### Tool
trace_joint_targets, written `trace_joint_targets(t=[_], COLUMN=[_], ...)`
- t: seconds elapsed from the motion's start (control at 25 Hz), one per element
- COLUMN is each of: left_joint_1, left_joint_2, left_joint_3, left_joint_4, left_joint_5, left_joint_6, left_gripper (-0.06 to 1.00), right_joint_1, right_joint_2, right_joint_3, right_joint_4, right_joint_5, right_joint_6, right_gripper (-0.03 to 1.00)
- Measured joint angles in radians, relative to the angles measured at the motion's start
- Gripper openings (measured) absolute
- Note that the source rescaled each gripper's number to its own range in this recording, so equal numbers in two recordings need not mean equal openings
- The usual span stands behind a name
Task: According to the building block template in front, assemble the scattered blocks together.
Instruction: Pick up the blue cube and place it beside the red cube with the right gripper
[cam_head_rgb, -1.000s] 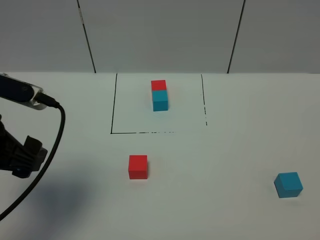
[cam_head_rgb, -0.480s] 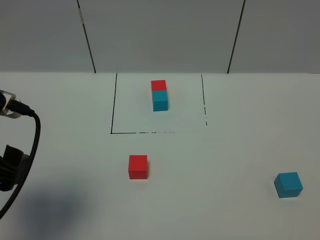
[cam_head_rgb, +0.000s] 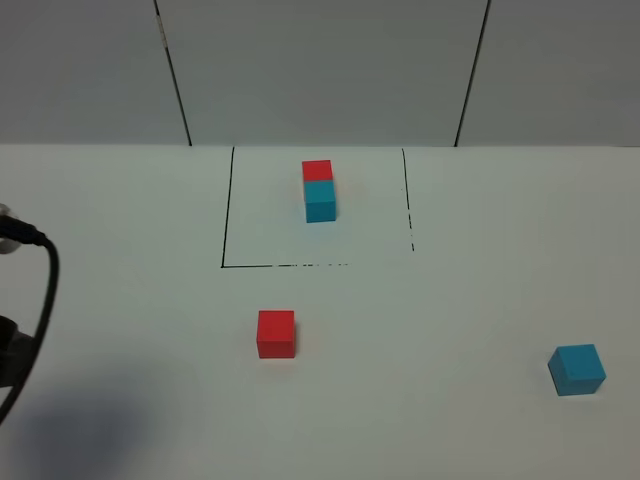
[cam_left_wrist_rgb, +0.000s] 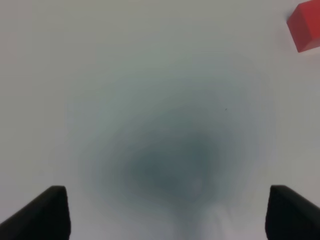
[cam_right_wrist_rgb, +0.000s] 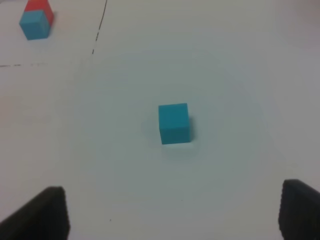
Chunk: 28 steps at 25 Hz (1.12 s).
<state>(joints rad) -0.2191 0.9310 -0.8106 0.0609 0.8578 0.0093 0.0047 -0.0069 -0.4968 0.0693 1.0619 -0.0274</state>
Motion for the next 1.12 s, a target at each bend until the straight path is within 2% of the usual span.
trace_joint_targets(t=[0.12,0.28,0.48,0.84,1.12], left_joint_1=[0.072,0.101,0.140,0.171,0.210], left_joint_2=[-0.069,-0.145,-0.243,-0.495,-0.678], left_joint_3=[0.000,0.000,0.011,0.207,0.255], left_joint_4=[-0.043,-0.108,-0.130,-0.151,-0.165], left_joint_5=[0.000,0.041,0.077,0.057,0.059], left_joint_6=[0.039,0.108,0.122,0.170,0.171], left_gripper=[0.69,0.69,0.69,0.69,0.68], right_joint_1=[0.000,0.000,0.000,0.000,0.000], right_joint_2=[0.000,0.000,0.000,0.000,0.000], right_joint_3=[0.000,0.000,0.000,0.000,0.000], right_joint_4=[0.000,0.000,0.000,0.000,0.000], right_joint_5=[0.000,0.000,0.000,0.000,0.000], right_joint_6=[0.000,0.000,0.000,0.000,0.000], right_gripper=[0.69,0.69,0.69,0.69,0.69])
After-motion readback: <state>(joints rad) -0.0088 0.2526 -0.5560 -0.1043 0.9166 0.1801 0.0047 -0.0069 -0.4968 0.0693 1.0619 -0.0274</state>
